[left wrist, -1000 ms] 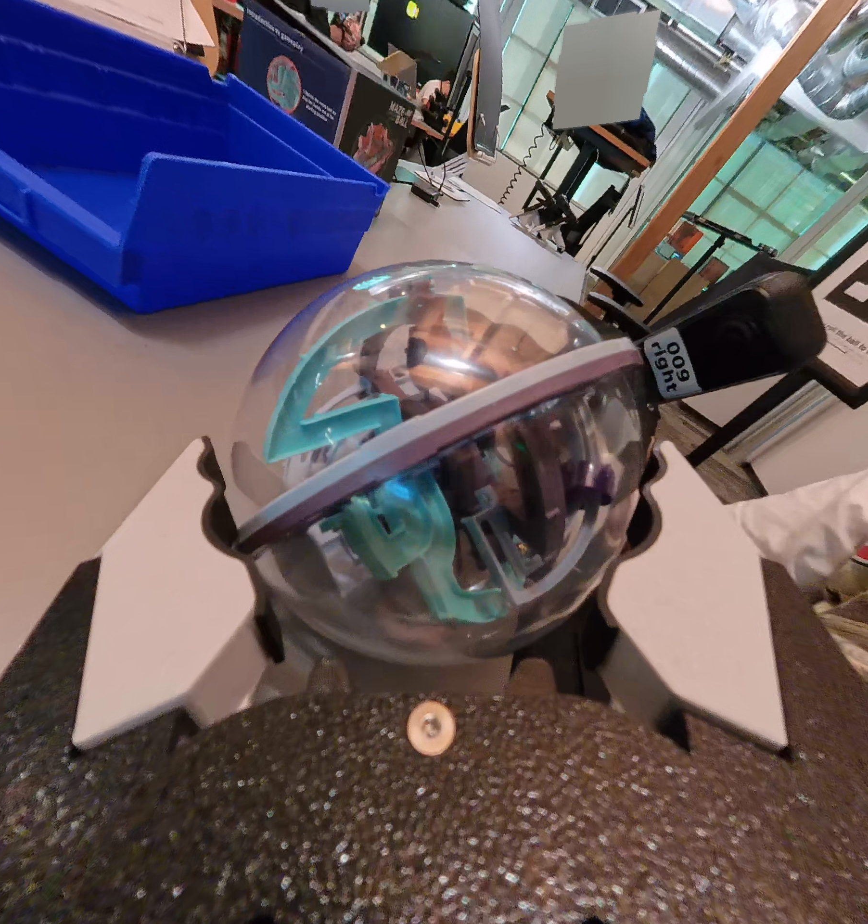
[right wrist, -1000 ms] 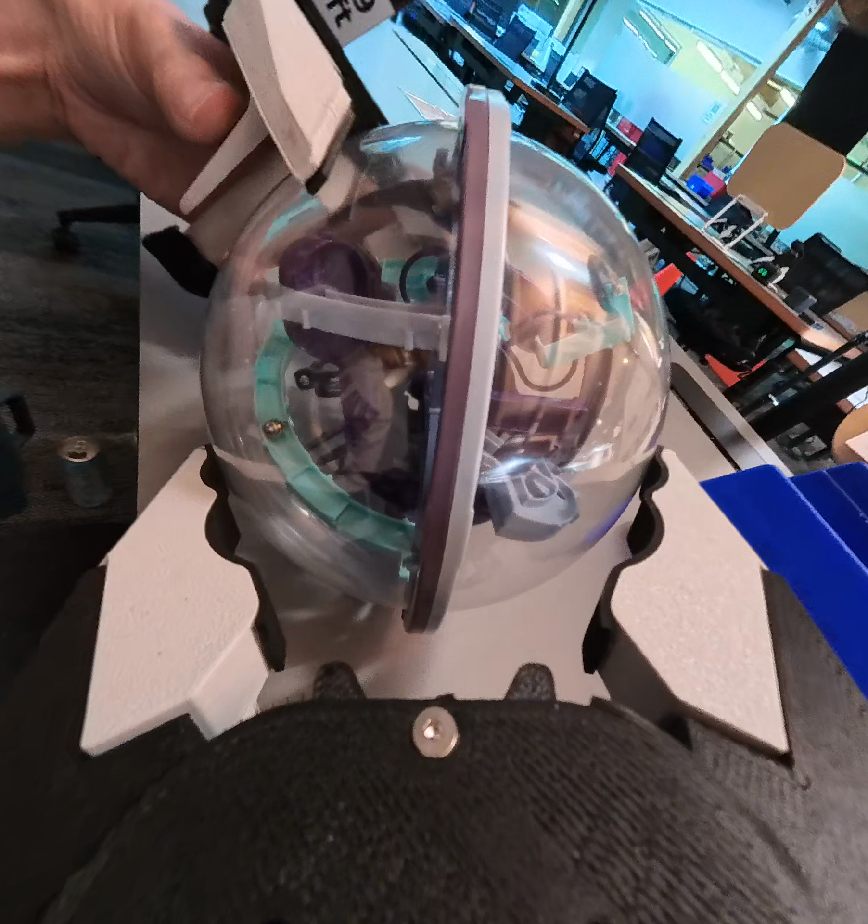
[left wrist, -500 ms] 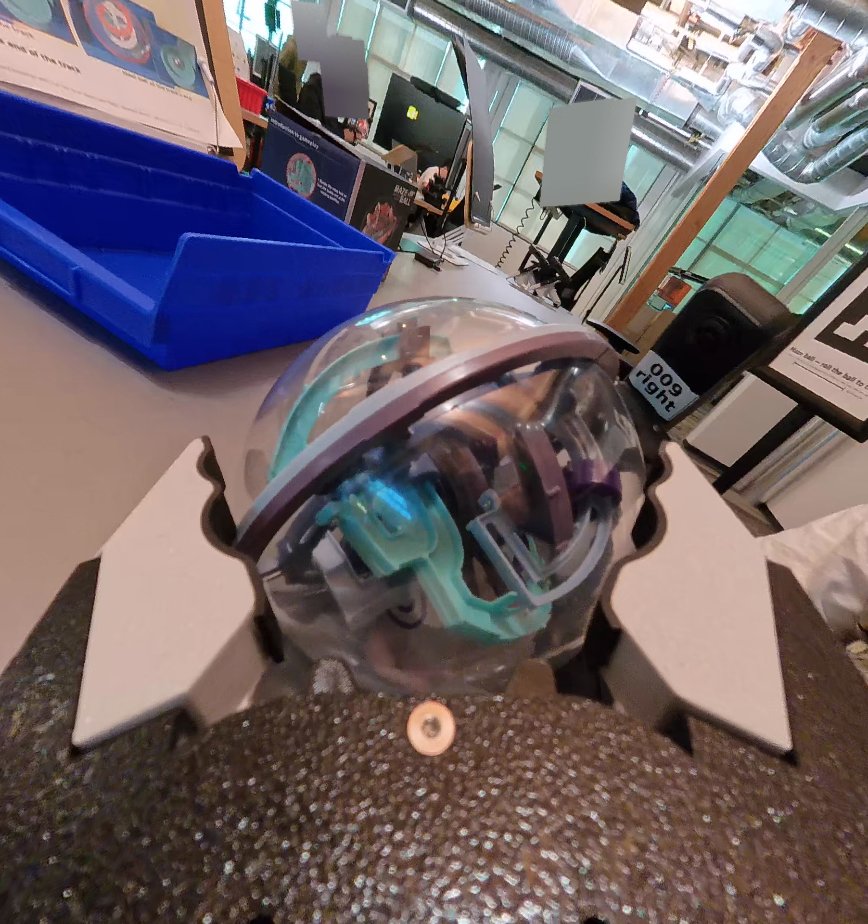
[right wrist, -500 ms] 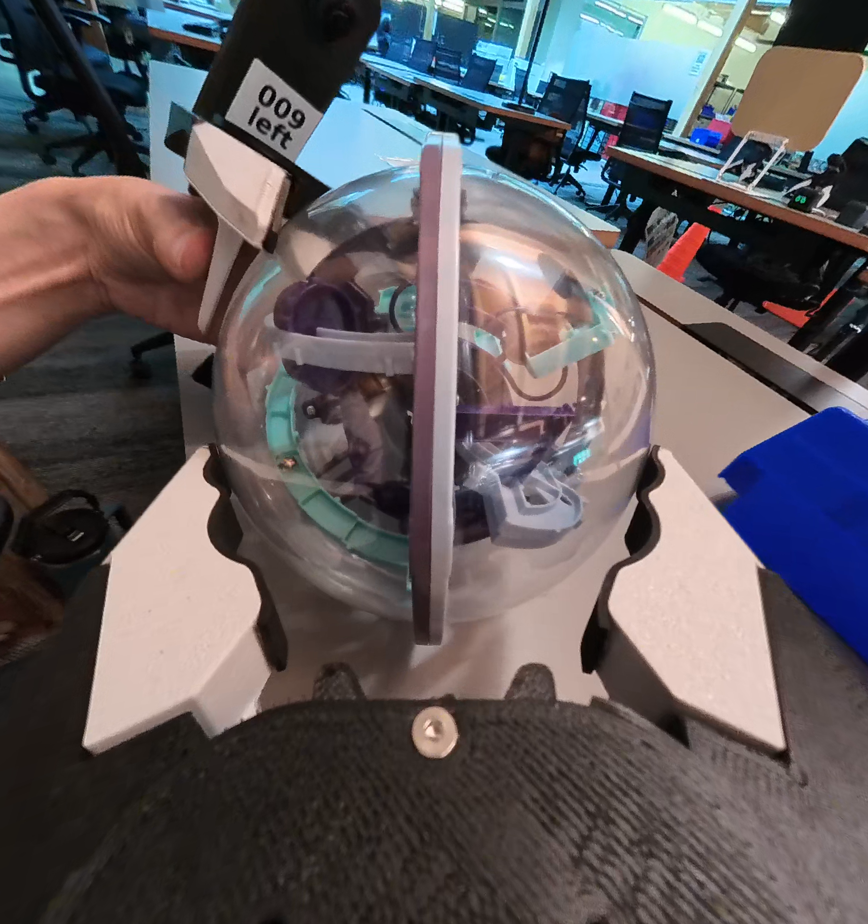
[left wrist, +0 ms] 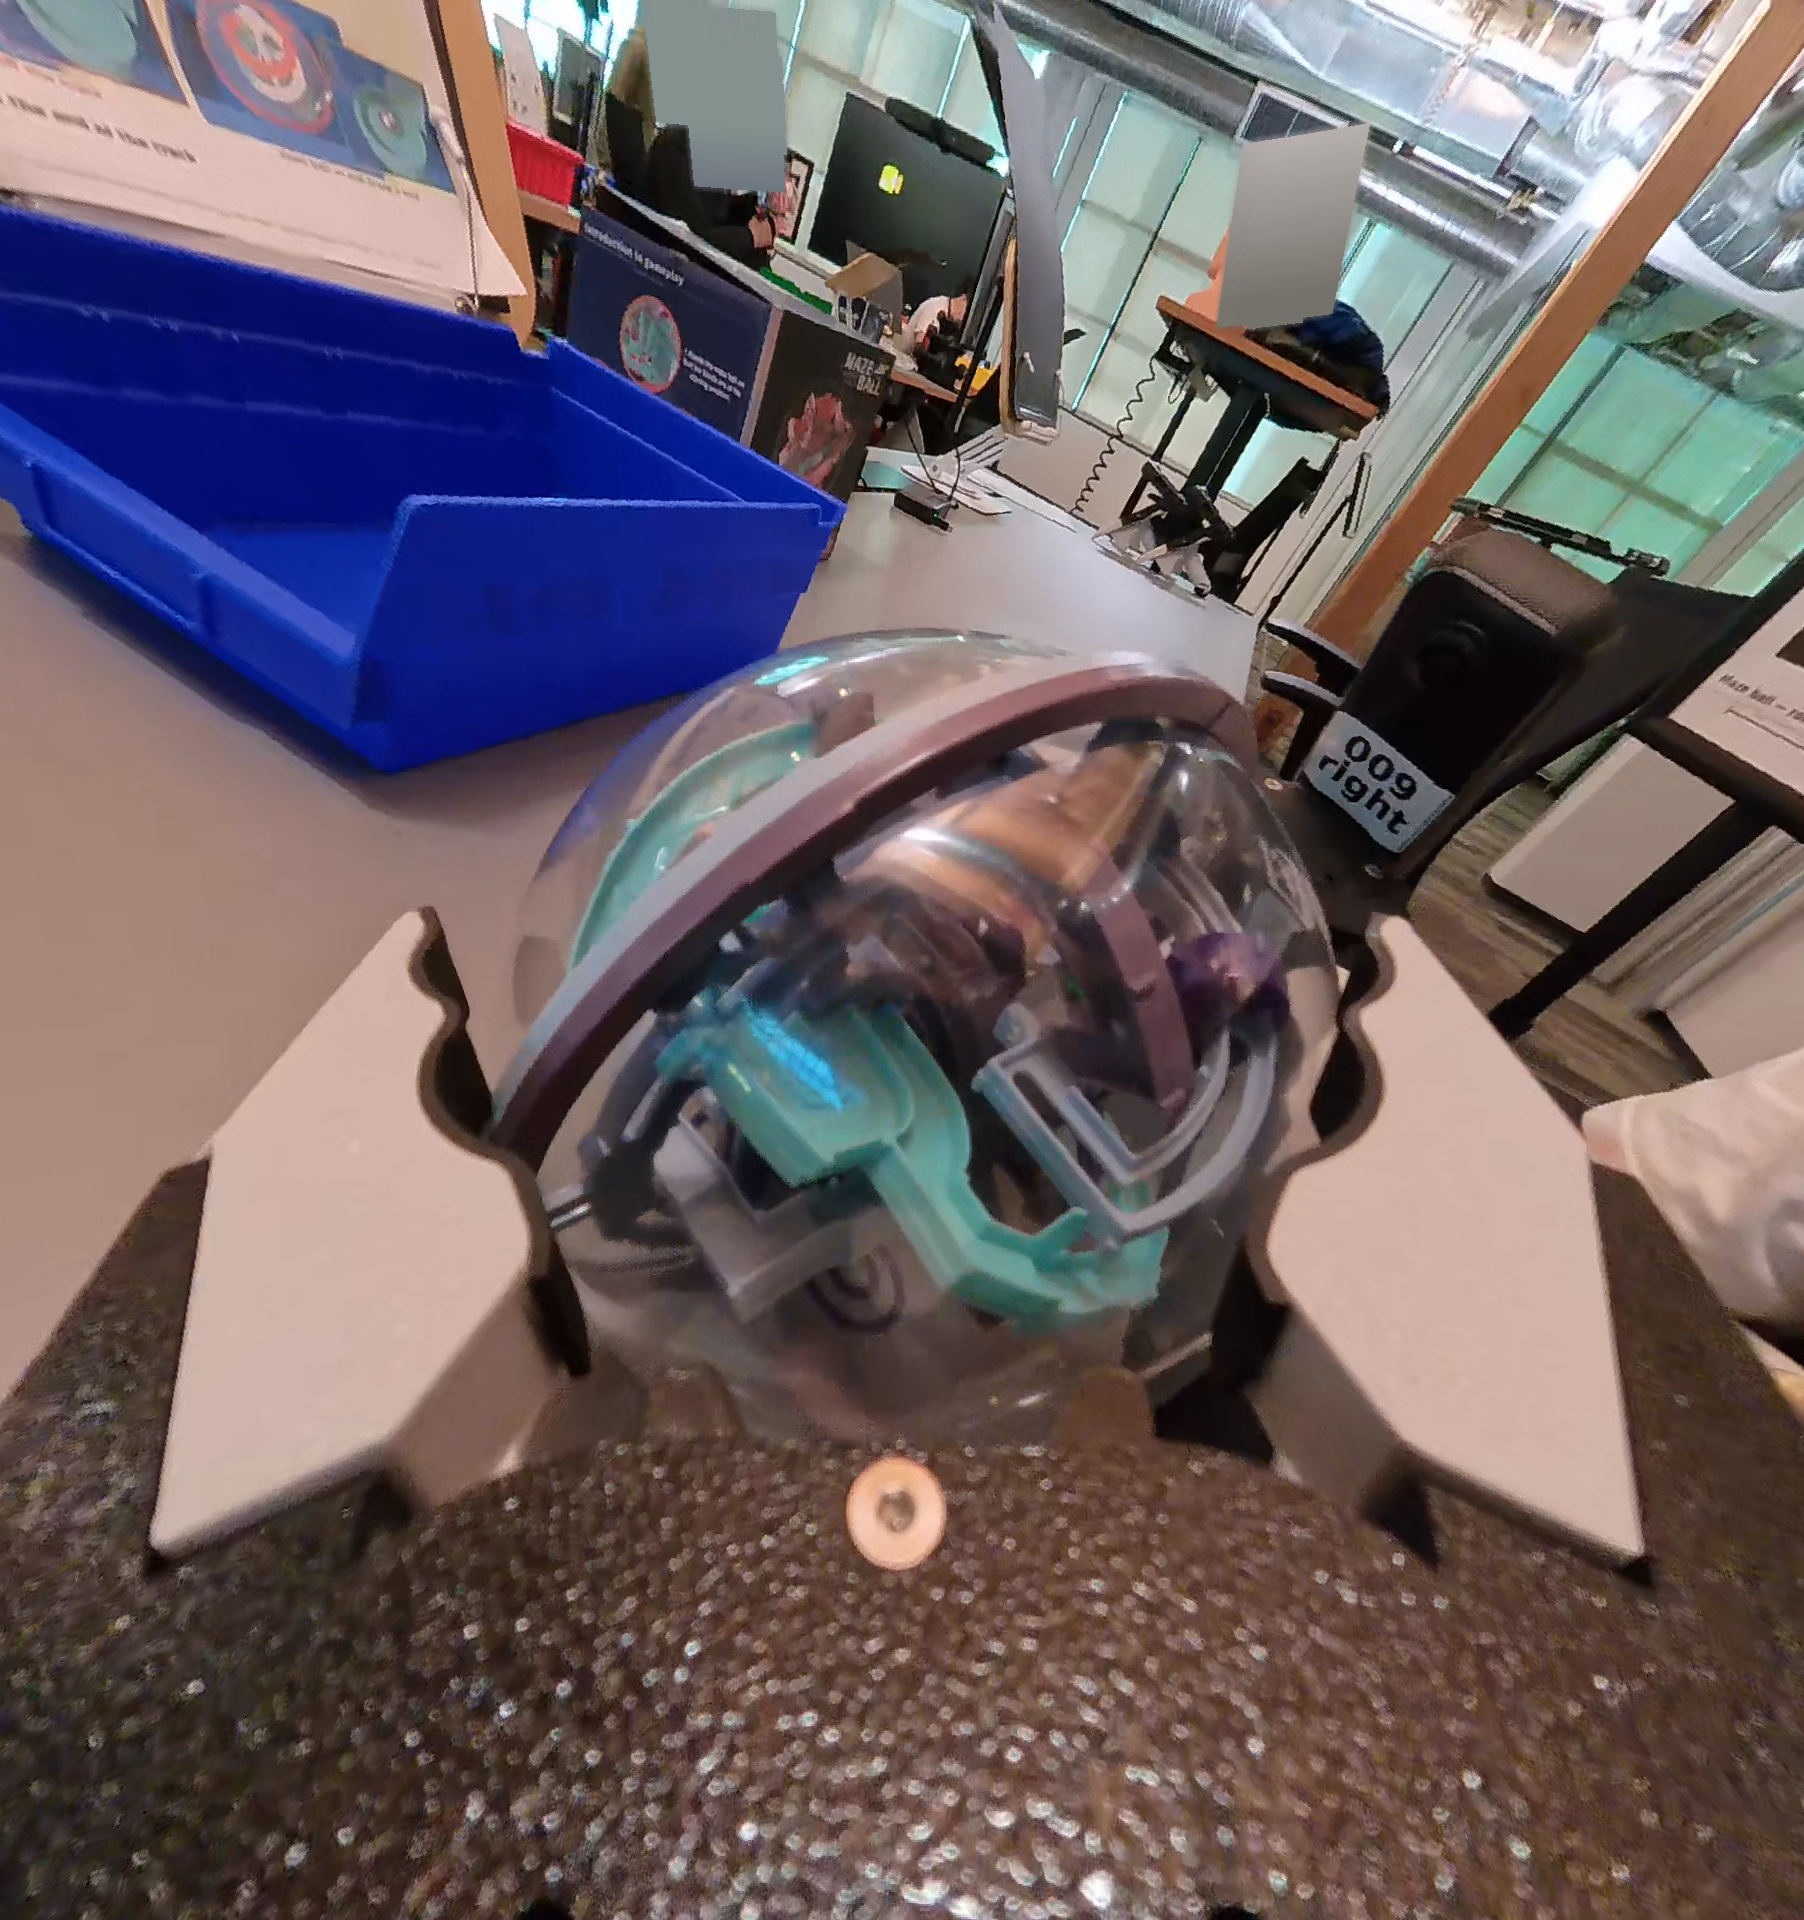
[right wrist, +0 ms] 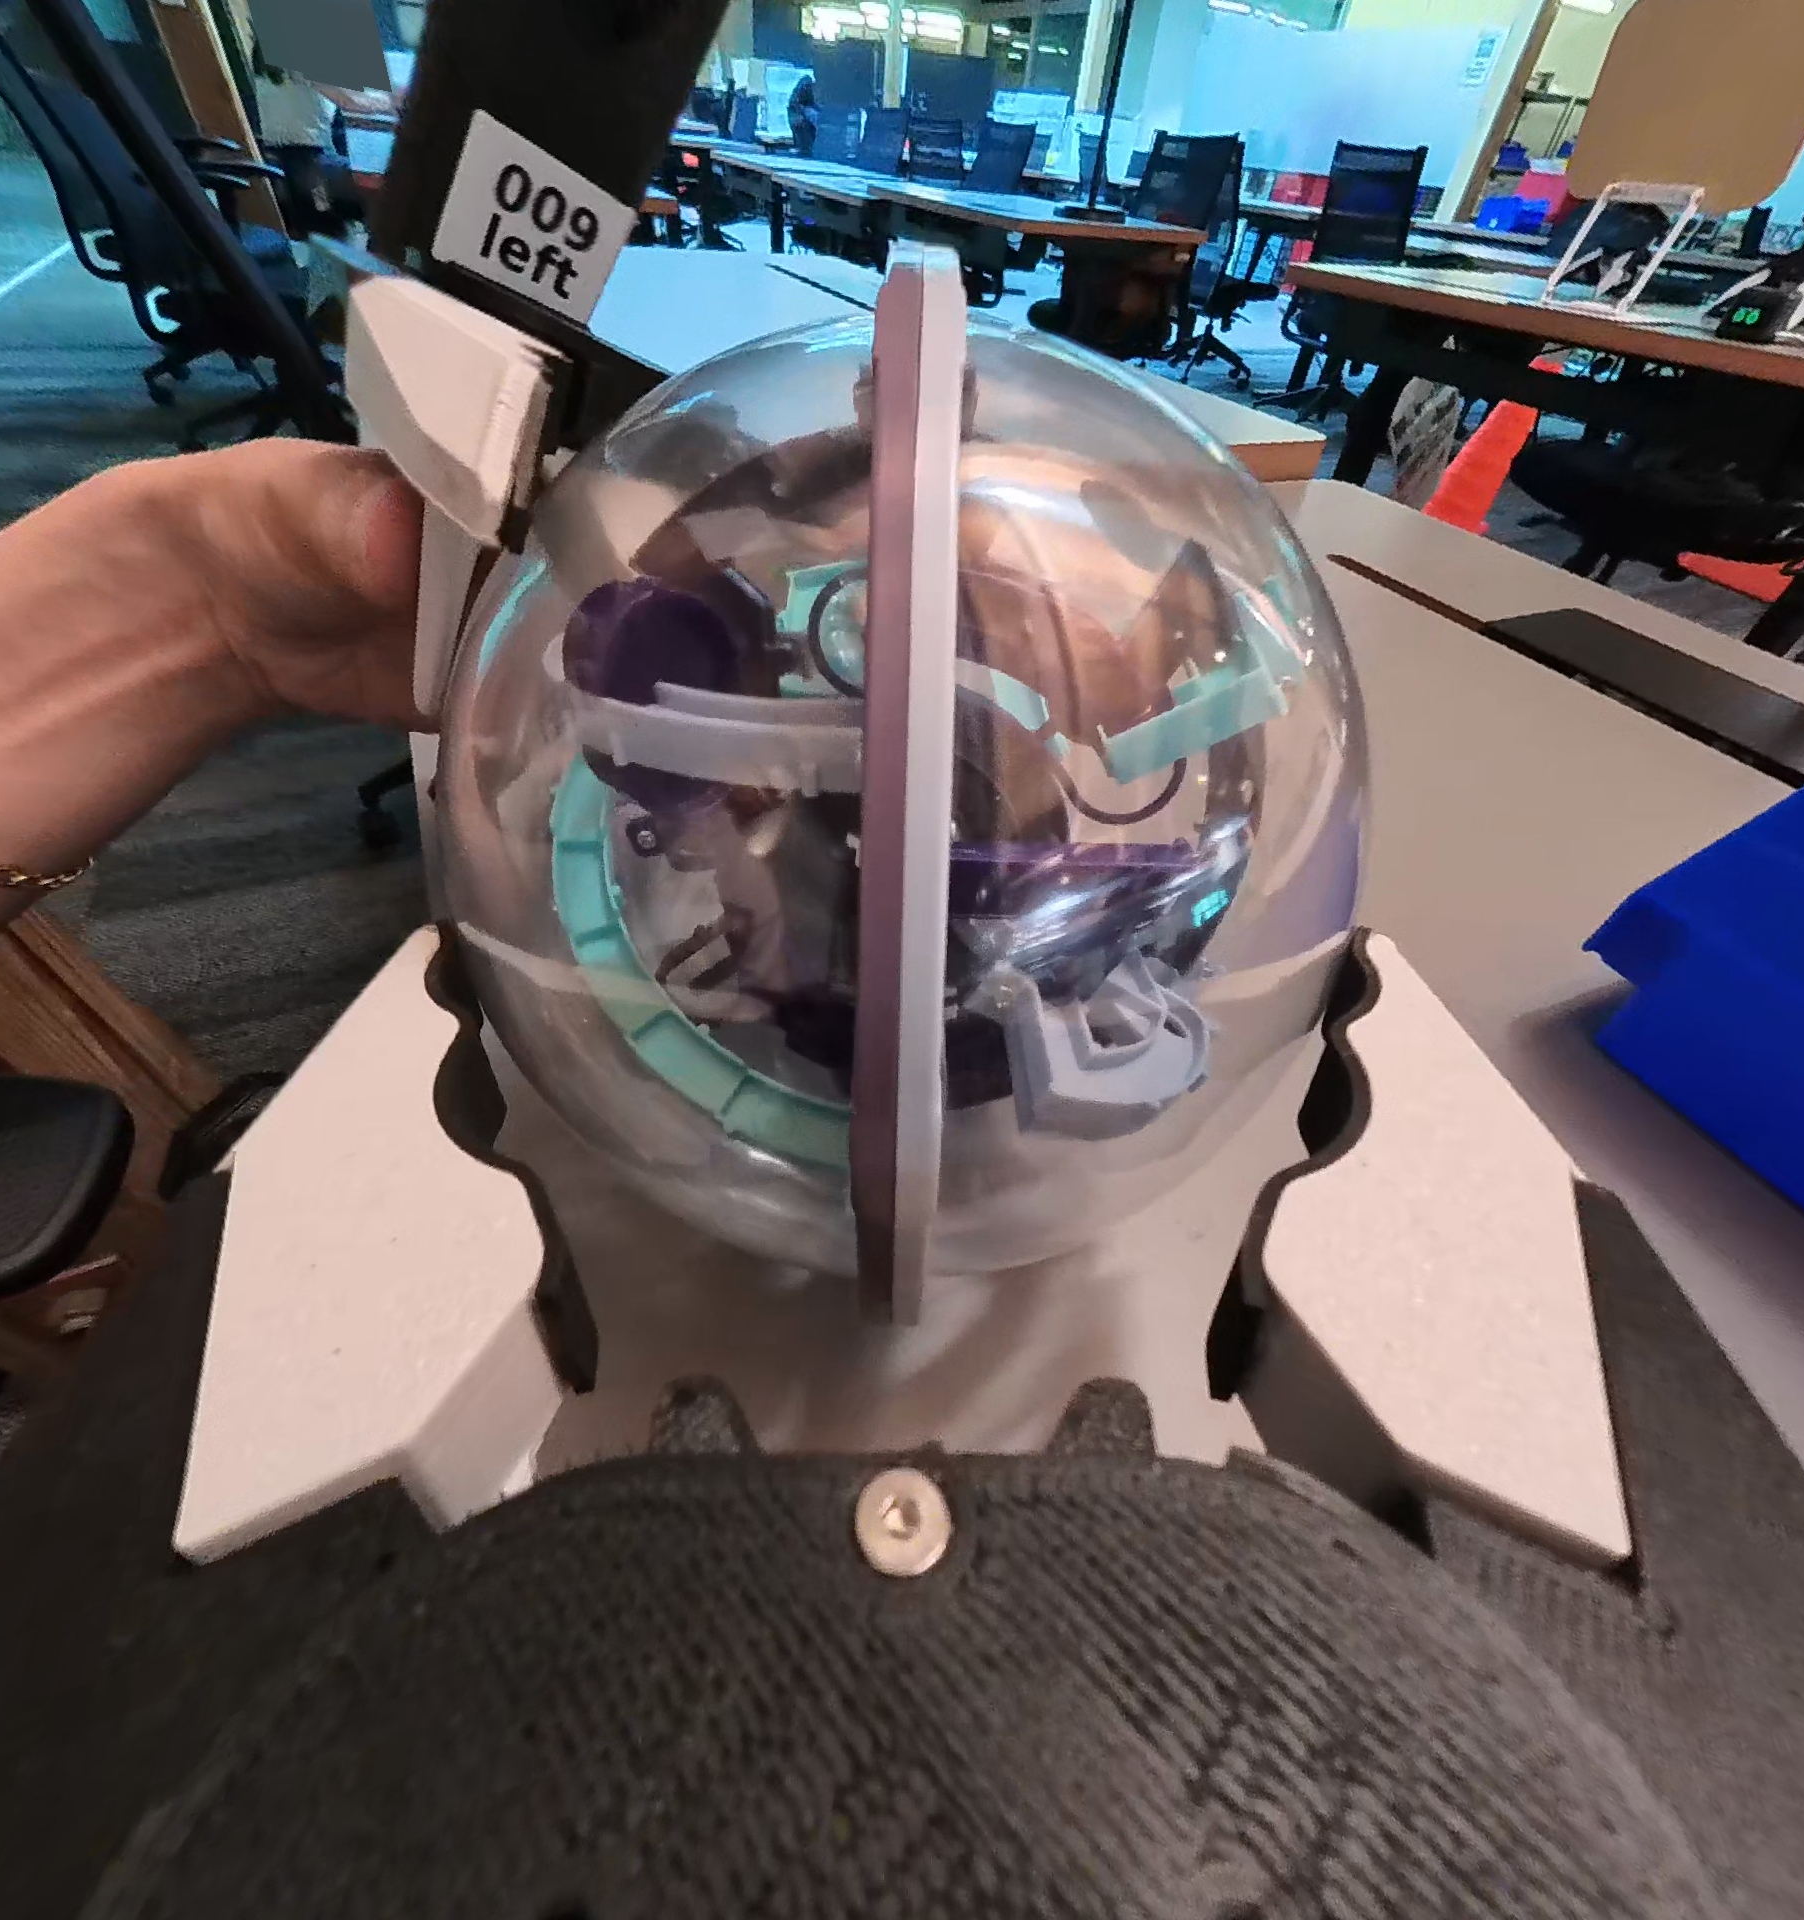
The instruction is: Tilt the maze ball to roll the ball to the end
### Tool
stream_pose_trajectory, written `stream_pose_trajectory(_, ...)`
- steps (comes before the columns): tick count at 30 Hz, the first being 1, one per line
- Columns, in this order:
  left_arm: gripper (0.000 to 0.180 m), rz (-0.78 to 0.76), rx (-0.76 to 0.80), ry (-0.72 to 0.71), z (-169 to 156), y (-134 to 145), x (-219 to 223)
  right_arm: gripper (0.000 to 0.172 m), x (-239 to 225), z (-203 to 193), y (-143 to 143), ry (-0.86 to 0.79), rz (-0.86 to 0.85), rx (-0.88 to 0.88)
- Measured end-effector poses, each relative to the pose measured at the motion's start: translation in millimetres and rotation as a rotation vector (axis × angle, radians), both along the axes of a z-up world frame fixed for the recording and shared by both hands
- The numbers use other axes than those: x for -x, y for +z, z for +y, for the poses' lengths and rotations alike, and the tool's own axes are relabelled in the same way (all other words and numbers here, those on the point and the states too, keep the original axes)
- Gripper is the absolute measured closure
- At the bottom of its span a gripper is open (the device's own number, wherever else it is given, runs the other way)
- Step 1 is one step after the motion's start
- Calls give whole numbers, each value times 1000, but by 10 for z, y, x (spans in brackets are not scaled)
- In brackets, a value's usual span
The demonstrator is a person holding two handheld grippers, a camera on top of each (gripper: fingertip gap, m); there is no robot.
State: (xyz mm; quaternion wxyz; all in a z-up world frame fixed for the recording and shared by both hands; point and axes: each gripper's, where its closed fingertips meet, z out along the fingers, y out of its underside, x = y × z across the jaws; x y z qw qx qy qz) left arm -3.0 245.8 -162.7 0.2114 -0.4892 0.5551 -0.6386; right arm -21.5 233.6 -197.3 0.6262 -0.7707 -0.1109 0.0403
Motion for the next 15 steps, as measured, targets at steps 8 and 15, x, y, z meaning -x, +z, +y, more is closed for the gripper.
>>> stream_pose_trajectory(8, 25, 84, 112, -36, -26, -51, -16, 15, -33, -19, 9, 14, -70, -32)
stream_pose_trajectory(15, 27, 134, 151, -54, -82, -95, -41, 16, -70, -135, 65, 81, -229, -112)
